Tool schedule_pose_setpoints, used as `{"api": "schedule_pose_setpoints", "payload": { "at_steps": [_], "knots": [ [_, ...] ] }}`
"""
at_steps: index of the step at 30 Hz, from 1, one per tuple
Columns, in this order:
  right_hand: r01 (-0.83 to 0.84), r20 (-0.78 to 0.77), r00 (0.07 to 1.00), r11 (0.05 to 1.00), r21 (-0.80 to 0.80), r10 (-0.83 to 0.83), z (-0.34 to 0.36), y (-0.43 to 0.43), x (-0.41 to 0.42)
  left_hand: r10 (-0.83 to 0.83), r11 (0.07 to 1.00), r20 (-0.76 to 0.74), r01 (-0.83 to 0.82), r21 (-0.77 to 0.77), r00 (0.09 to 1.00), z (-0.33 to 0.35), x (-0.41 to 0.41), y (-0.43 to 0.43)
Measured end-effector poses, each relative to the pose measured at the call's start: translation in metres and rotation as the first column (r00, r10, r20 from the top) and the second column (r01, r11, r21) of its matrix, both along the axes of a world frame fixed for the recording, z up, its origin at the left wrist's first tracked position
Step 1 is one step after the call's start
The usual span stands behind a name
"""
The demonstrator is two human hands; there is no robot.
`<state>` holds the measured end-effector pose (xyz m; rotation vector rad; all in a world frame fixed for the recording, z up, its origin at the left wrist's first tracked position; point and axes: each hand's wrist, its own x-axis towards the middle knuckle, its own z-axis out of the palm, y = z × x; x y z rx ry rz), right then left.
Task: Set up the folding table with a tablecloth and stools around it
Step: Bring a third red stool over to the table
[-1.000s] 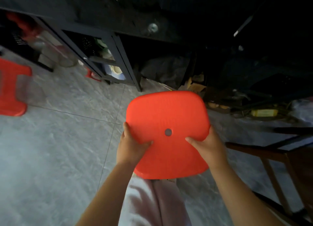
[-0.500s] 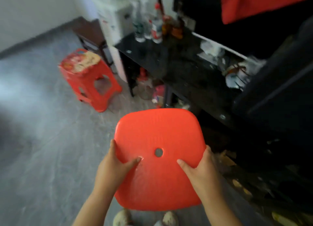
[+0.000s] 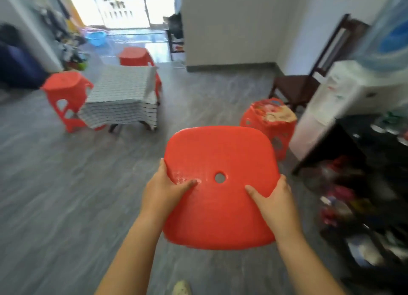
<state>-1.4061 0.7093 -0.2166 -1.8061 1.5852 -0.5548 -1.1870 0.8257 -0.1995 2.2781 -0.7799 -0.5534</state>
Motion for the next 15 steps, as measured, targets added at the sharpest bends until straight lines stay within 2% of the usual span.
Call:
{"api": "schedule_pose_setpoints", "payload": {
  "at_steps": [5, 10, 15],
  "knots": [
    [-0.233, 0.065, 0.971, 0.970, 0.071, 0.229, 0.009, 0.024, 0.161, 0.215, 0.976, 0.087, -0.218, 0.021, 0.973, 0.023, 0.129, 0.067],
    [-0.429, 0.081, 0.903, 0.900, 0.079, 0.423, 0.011, 0.041, 0.292, 0.407, 0.903, 0.164, -0.423, 0.072, 0.898, 0.030, 0.230, 0.115],
    [-0.544, 0.097, 0.838, 0.834, 0.086, 0.537, -0.002, 0.032, 0.403, 0.496, 0.838, 0.203, -0.527, 0.142, 0.844, 0.024, 0.319, 0.124]
  ]
}}
